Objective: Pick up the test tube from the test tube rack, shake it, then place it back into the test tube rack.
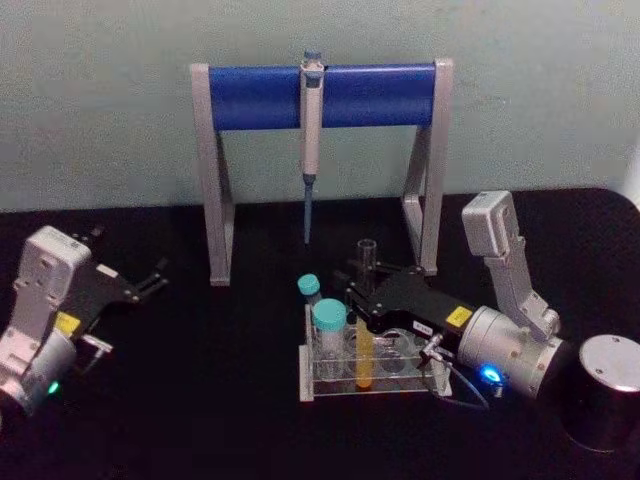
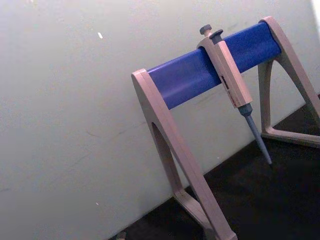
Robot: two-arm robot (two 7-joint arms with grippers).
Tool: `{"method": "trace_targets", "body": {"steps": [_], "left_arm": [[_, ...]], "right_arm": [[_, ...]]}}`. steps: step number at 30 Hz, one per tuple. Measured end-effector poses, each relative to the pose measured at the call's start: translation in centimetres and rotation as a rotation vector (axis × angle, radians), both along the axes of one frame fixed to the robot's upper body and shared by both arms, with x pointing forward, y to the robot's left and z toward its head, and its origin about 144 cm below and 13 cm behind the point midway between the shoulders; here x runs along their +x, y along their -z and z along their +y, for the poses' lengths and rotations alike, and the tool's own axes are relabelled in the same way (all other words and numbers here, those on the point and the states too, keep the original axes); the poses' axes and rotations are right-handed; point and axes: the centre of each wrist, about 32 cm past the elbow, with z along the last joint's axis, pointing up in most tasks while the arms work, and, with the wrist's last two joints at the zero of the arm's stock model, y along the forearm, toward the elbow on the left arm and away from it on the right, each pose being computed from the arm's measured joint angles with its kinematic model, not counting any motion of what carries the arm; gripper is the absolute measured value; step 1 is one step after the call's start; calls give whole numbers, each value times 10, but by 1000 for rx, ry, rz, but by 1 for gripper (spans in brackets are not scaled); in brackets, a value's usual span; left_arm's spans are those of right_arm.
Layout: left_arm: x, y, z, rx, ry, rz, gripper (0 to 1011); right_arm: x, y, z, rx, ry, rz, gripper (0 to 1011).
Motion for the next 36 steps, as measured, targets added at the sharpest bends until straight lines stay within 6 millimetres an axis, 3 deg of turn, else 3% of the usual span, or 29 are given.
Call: {"method": "trace_targets", "body": {"steps": [36], "left_arm": [[0, 0, 0, 0, 0, 0, 1001]], "right_arm": [[-17, -7, 3, 6, -42, -137, 233]]}}
